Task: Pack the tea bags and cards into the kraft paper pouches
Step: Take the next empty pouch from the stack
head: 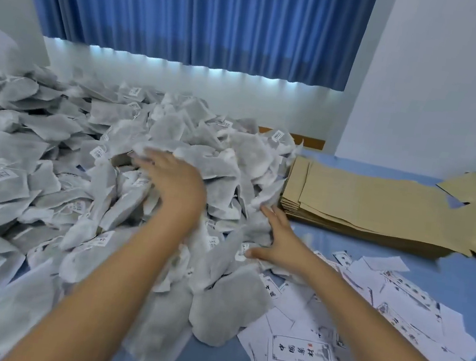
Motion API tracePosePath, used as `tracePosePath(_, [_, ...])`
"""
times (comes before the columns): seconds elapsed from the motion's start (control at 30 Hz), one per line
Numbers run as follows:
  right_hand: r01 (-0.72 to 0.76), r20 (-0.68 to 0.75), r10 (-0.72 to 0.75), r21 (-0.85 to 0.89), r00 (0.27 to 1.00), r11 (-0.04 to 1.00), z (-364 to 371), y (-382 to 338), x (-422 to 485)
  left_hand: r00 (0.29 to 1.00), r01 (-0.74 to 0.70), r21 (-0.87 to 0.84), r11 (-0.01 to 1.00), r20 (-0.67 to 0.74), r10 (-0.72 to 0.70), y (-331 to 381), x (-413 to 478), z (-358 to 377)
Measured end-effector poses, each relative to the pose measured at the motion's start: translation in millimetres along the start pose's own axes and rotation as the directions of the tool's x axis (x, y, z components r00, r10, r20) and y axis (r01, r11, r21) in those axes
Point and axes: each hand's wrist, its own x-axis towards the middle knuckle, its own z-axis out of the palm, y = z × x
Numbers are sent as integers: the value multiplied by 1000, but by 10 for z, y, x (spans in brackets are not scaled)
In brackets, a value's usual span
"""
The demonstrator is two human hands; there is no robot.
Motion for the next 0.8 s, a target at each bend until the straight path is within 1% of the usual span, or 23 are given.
tracePosePath(0.03, [5, 5, -5, 16, 1000, 1000, 1, -34, 41, 988, -77, -89, 993, -140, 64, 161, -129, 18])
tracePosePath(0.1, [6, -8, -6, 108, 1000, 994, -59, -55, 52, 912, -308, -256, 916, -354, 208, 513, -372, 71])
tracePosePath(0.13, [13, -33, -8, 174, 999, 985, -123, -35, 18, 872, -400, -301, 866, -417, 258, 677, -471, 91])
tracePosePath(0.17, [34, -61, -21, 223, 998, 974, -195, 11, -39, 846, -456, -335, 825, -452, 284, 827, -549, 103])
tracePosePath(0.2, [62, -97, -40, 229, 994, 971, -265, 69, -110, 834, -490, -362, 793, -461, 305, 950, -602, 120])
tracePosePath(0.23, [75, -148, -47, 186, 988, 980, -323, 143, -190, 825, -519, -377, 767, -453, 336, 1050, -636, 151])
tracePosePath(0.27, [56, -206, -31, 119, 978, 991, -357, 226, -256, 815, -548, -369, 751, -438, 380, 1127, -646, 208])
tracePosePath(0.3, [3, -246, 11, 56, 969, 998, -371, 299, -308, 803, -574, -343, 744, -415, 428, 1178, -647, 286])
tracePosePath(0.33, [-61, -252, 66, 29, 965, 998, -359, 358, -345, 800, -584, -316, 747, -379, 465, 1206, -643, 369])
tracePosePath(0.37, [-106, -217, 110, 30, 970, 994, -323, 395, -371, 811, -577, -318, 752, -332, 481, 1217, -632, 453])
tracePosePath(0.43, [-121, -106, 126, 57, 986, 991, -223, 396, -384, 844, -535, -371, 759, -270, 463, 1230, -607, 556])
tracePosePath(0.47, [-111, -78, 118, 88, 990, 990, -200, 378, -376, 852, -523, -402, 751, -280, 443, 1229, -607, 558])
tracePosePath(0.5, [-106, -81, 118, 134, 990, 985, -211, 359, -370, 852, -522, -438, 732, -316, 418, 1219, -623, 529])
tracePosePath(0.53, [-109, -133, 135, 188, 982, 976, -258, 347, -376, 844, -528, -475, 704, -387, 372, 1199, -649, 481])
tracePosePath(0.57, [-107, -243, 165, 234, 956, 966, -346, 357, -400, 821, -540, -495, 681, -488, 296, 1190, -664, 435])
tracePosePath(0.6, [-96, -407, 193, 248, 893, 964, -467, 396, -442, 788, -552, -501, 667, -575, 220, 1192, -682, 409])
tracePosePath(0.63, [-94, -593, 208, 216, 778, 972, -613, 461, -513, 761, -555, -493, 670, -626, 170, 1196, -714, 384])
tracePosePath(0.67, [-133, -758, 199, 148, 621, 980, -778, 545, -596, 755, -550, -490, 676, -638, 152, 1211, -754, 359])
tracePosePath(0.7, [-225, -870, 177, 79, 460, 971, -947, 669, -684, 762, -545, -493, 678, -628, 155, 1237, -789, 348])
tracePosePath(0.73, [-346, -925, 182, 59, 334, 936, -1112, 816, -759, 767, -545, -492, 678, -619, 168, 1271, -813, 339])
tracePosePath(0.77, [-462, -934, 248, 107, 256, 880, -1269, 975, -807, 775, -549, -490, 677, -602, 192, 1298, -828, 340])
tracePosePath(0.8, [-555, -905, 367, 195, 216, 808, -1414, 1130, -831, 788, -548, -482, 683, -571, 230, 1323, -822, 354])
